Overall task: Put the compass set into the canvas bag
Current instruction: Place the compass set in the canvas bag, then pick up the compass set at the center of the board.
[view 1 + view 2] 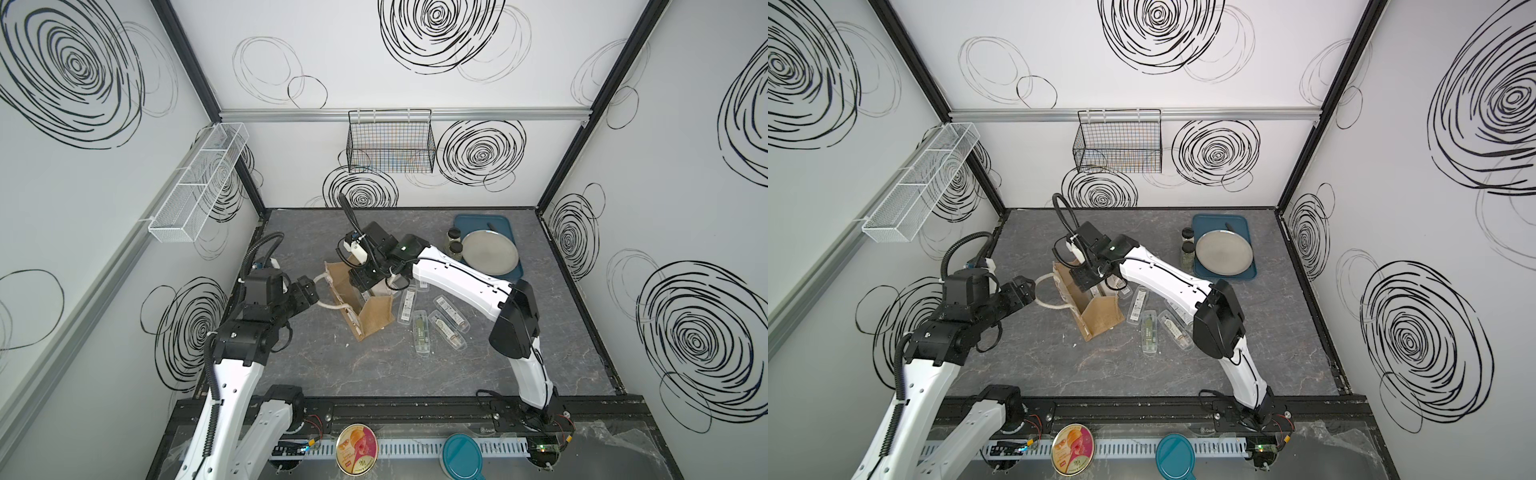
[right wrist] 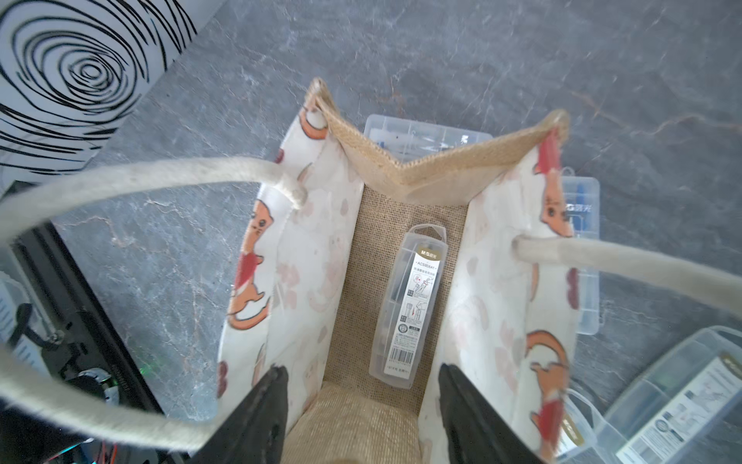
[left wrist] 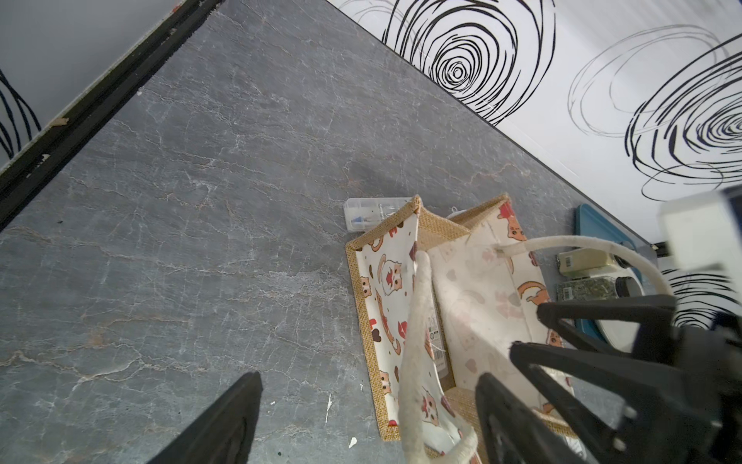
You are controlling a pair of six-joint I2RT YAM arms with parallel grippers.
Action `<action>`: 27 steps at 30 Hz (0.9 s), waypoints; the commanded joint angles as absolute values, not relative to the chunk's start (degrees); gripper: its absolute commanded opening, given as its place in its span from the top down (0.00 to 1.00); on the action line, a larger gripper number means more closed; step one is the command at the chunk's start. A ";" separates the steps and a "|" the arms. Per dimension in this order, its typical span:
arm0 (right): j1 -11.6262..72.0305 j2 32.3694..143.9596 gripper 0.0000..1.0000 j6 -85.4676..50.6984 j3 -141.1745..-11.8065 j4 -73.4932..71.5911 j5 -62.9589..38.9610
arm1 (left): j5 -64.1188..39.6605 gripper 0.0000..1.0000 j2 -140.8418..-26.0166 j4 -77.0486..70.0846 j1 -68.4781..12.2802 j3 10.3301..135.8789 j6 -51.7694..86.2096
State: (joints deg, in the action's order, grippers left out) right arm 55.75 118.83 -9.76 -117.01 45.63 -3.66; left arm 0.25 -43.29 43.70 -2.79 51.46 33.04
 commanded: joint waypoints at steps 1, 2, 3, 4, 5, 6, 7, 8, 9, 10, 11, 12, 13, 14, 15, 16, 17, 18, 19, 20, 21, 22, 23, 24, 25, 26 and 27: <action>55.66 114.61 0.36 -8.27 -118.22 46.51 -0.21 | 2.13 0.13 -44.00 44.10 -3.97 54.11 33.49; 55.41 113.30 0.36 -8.21 -118.09 47.10 1.64 | 2.47 0.13 -44.23 43.99 -4.48 54.43 33.48; 54.95 111.88 0.36 -7.97 -117.69 47.76 3.05 | 2.89 0.13 -44.45 43.88 -4.99 54.62 33.49; 54.40 110.66 0.37 -7.74 -117.01 48.26 3.96 | 3.15 0.13 -44.69 43.78 -5.48 54.79 33.57; 53.48 109.04 0.37 -7.56 -115.91 48.81 4.52 | 3.47 0.13 -44.95 43.57 -6.05 54.93 33.66; 52.22 107.20 0.37 -7.58 -114.22 49.27 4.87 | 3.83 0.13 -45.23 43.51 -6.68 55.01 33.75; 51.06 105.57 0.38 -7.68 -112.29 49.54 5.07 | 4.31 0.13 -45.34 43.42 -7.17 55.02 33.91; 49.56 103.32 0.38 -7.93 -109.55 49.47 5.18 | 4.79 0.13 -45.57 43.25 -7.87 55.03 34.09; 47.99 101.01 0.39 -8.27 -106.17 49.17 5.19 | 5.13 0.13 -45.65 43.03 -8.48 55.03 34.27; 46.60 98.72 0.40 -8.71 -102.89 48.85 5.09 | 5.49 0.13 -45.78 42.90 -9.12 55.03 34.44; 44.92 96.04 0.40 -9.27 -99.05 48.15 4.79 | 5.97 0.13 -45.88 42.80 -9.75 55.06 34.62; 43.19 93.26 0.41 -9.79 -94.58 47.19 4.26 | 6.38 0.13 -45.96 42.68 -10.33 55.02 34.79; 41.87 90.67 0.41 -10.08 -90.48 45.97 4.05 | 6.71 0.13 -45.97 42.66 -10.79 55.06 34.89; 40.52 87.81 0.41 -10.46 -85.84 44.48 4.17 | 7.12 0.13 -46.13 42.58 -11.22 55.11 35.06; 38.86 85.28 0.42 -10.94 -81.19 43.10 3.89 | 7.49 0.13 -46.14 42.45 -11.65 55.03 35.22; 37.21 83.36 0.42 -11.50 -77.33 42.15 3.03 | 7.64 0.13 -46.22 42.37 -12.00 55.02 35.31; 35.25 81.52 0.43 -11.75 -73.59 41.28 1.60 | 7.90 0.13 -46.31 42.20 -12.25 54.94 35.49; 33.83 79.95 0.43 -11.84 -69.98 40.69 1.13 | 7.87 0.13 -46.48 42.18 -12.55 55.01 35.66; 33.02 78.65 0.43 -12.39 -66.89 39.82 0.95 | 8.03 0.13 -46.64 42.19 -12.89 55.16 35.76; 32.11 77.63 0.43 -12.81 -64.15 38.81 0.10 | 8.29 0.13 -46.75 42.19 -13.21 55.19 35.85; 31.23 76.95 0.43 -12.78 -61.30 37.44 -1.36 | 8.65 0.13 -46.83 42.14 -13.60 55.34 36.02; 30.77 76.69 0.43 -13.03 -59.01 36.40 -2.14 | 8.83 0.13 -46.93 42.02 -14.07 55.37 36.19; 30.54 76.92 0.43 -13.09 -57.53 35.60 -2.52 | 9.03 0.13 -47.02 41.95 -14.42 55.37 36.36; 30.46 77.64 0.43 -13.03 -56.09 34.96 -2.72 | 9.17 0.13 -47.18 41.85 -14.79 55.37 36.52; 30.35 78.52 0.43 -13.36 -55.18 34.52 -2.58 | 9.31 0.13 -47.28 41.77 -15.15 55.46 36.64; 30.13 79.71 0.43 -13.57 -54.63 34.50 -2.67 | 9.49 0.13 -47.45 41.67 -15.54 55.47 36.89; 29.80 81.45 0.42 -13.52 -54.71 35.08 -3.12 | 9.79 0.13 -47.54 41.58 -16.00 55.47 37.07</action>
